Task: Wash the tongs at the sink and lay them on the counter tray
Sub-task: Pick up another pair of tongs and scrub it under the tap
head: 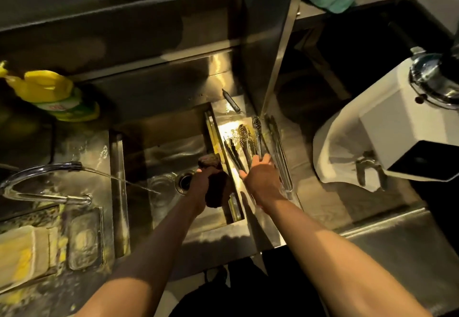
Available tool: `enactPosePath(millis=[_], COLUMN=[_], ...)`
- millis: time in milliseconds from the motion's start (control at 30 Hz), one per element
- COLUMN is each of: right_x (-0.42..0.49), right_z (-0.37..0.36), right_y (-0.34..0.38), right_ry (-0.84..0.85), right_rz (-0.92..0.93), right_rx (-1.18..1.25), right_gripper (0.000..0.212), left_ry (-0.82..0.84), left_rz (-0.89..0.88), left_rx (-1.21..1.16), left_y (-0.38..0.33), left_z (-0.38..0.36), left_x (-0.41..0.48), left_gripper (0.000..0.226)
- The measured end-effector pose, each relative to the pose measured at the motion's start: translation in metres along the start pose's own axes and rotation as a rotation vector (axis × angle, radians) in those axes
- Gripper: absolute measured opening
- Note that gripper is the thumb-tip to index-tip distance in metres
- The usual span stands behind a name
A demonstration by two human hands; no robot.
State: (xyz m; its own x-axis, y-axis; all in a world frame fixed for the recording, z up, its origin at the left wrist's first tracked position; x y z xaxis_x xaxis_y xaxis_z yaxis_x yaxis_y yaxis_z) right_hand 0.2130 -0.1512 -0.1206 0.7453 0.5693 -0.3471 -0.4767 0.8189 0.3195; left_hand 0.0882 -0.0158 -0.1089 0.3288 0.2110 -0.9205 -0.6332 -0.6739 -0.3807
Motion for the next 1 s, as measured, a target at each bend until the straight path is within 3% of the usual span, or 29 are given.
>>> enactPosePath(millis=[133,233,333,433,500,567,633,800,933,1000], right_x=[0.011,0.011,0.005,0.004,0.007,0.008,0.007,0.004,-0.002,-0.004], right_z=[-0.013,-0.009,-0.005,-0.007,-0.007,-0.009,-0.010,-0.011,0.004,0.014], right_y=[-0.007,-0.010,-0.008,-0.010,-0.008,-0.007,-0.009,-0.015,-0.023,-0.036], right_ry=[0.139,0.059,0.035,0.000,0.035,0.040,-0.007,-0.029,-0.237,-0.302], right_rz=[-0.023,0.006,0.113,0.062,0.016,-0.018,-0.025,-0.090,-0.080,-0.143], right_rx=[0.018,0.033,-0.028,0.073,0.040,0.038,0.030,0.030,0.051,0.046], right_gripper=[0.066,0.045,0.029,0.029,0.032,0.039,0.043,0.035,0.025,0.030], left_ry=[0.017,0.053,0.059,0.101,0.125,0.116,0.124,0.214,0.231,0.213], left_rz=[-0.108,-0.130,-0.105,-0.060,-0.043,-0.048,-0.033,0.059,0.052,0.056], left_rx=[0.062,0.025,-0.075,-0.155,-0.131,-0.084,-0.061,-0.036,-0.028,-0.010], left_y=[-0.005,-0.005,-0.010,-0.016,-0.019,-0.023,-0.024,-0.017,-0.014,-0.013], left_z=[0.000,0.001,0.004,0.004,0.004,0.005,0.007,0.003,-0.001,-0.003], left_x=[0.010,0.007,0.005,0.010,0.009,0.006,0.007,0.009,0.016,0.025], left_gripper=[0.018,0.017,0.045,0.070,0.063,0.038,0.026,0.043,0.044,0.048])
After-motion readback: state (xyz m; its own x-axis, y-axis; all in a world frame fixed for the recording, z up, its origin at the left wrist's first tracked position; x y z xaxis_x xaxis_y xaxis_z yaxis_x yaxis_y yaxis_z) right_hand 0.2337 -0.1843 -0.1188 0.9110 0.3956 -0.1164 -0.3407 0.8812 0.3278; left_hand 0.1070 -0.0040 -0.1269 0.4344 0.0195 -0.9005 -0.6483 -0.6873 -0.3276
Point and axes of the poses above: each hand's wrist, its own x-axis towards the middle knuckle, its own z-axis out of the back of the hand, y = z × x, the point moved 6 cm from there along x, towards the middle knuckle, and after that the axes turned 15 degrees about z, right-handed, at the moved point
